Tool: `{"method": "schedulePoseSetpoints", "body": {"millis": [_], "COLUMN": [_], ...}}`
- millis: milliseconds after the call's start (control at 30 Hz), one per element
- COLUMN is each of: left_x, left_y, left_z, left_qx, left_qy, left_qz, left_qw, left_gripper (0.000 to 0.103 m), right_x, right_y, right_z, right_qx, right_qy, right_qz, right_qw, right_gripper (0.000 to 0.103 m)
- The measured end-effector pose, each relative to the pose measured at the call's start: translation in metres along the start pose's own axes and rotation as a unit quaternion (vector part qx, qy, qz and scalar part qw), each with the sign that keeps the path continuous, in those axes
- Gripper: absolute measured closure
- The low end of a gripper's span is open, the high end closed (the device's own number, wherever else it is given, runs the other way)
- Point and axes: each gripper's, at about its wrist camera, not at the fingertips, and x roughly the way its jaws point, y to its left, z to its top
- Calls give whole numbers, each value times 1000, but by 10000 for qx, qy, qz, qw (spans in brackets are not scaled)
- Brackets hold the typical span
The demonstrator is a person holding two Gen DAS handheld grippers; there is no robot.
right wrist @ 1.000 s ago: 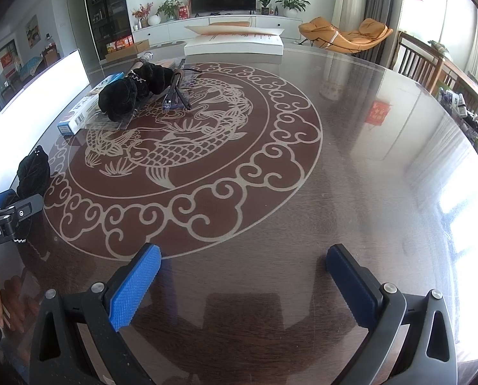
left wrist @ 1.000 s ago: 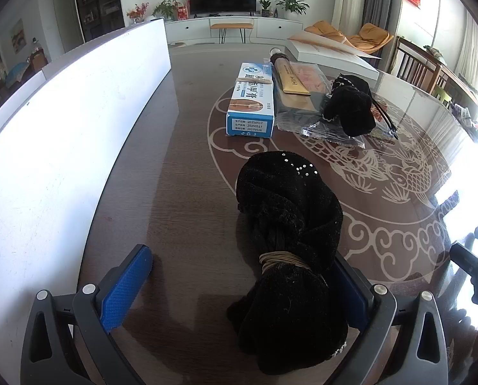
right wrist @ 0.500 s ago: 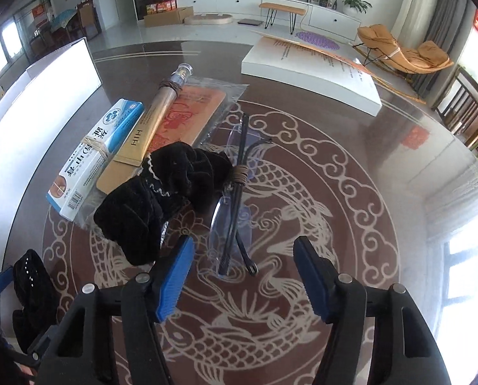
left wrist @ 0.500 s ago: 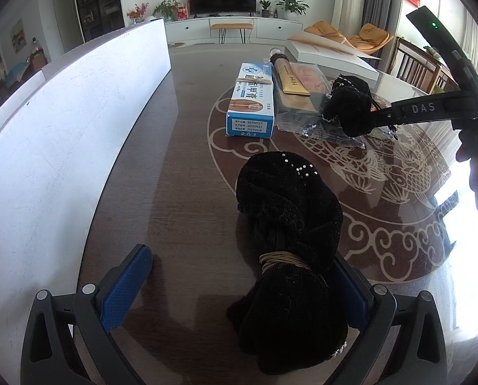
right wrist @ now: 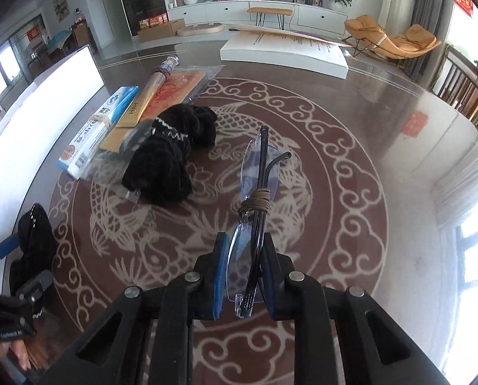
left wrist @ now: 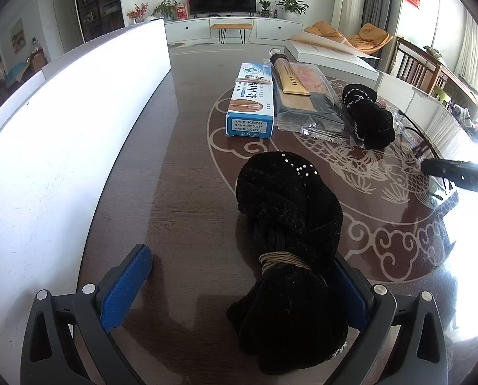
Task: Organize objects
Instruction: 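Grasp the clear-lens eyeglasses with the right tool while the left tool holds the pouch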
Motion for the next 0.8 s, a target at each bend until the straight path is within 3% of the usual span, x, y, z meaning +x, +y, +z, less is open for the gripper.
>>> {"method": "schedulePoseSetpoints", "body": {"millis": [167,267,333,367,400,567,733,800], "left_x": [0,0,0,0,0,0,0,0], "left_y": [0,0,0,0,0,0,0,0], "left_z": [0,0,0,0,0,0,0,0], "left_qx": [0,0,0,-1,0,-1,-1,-1], "left_qy": [-2,-2,-1,-3,-2,-2,-2,-3], "left_qz": [0,0,0,-2,-1,0,0,0], "left_qw": [10000,10000,10000,10000,10000,10000,10000,10000], "left_gripper": [0,0,0,0,0,0,0,0], "right_x": [-41,-56,-58,-56,-53,-35,-25,-24], "right_y": [-11,-17,-17,-16,-14,4,0,1], "right_z": [-74,-98,-99,-98,-96,-76,-70,-73], "right_qx": [309,589,666,647,597,-43,133,98], "right_qy": [-248,-476,-579,-555,-521,-501,-531,-566], "right_qz": [177,120,36,38,39,-260,-296,-357], "right_qw": [9991,9971,9961,9964,9968,9984,9981,9977], "right_gripper": [83,78,58,42,37,37,27,13]}}
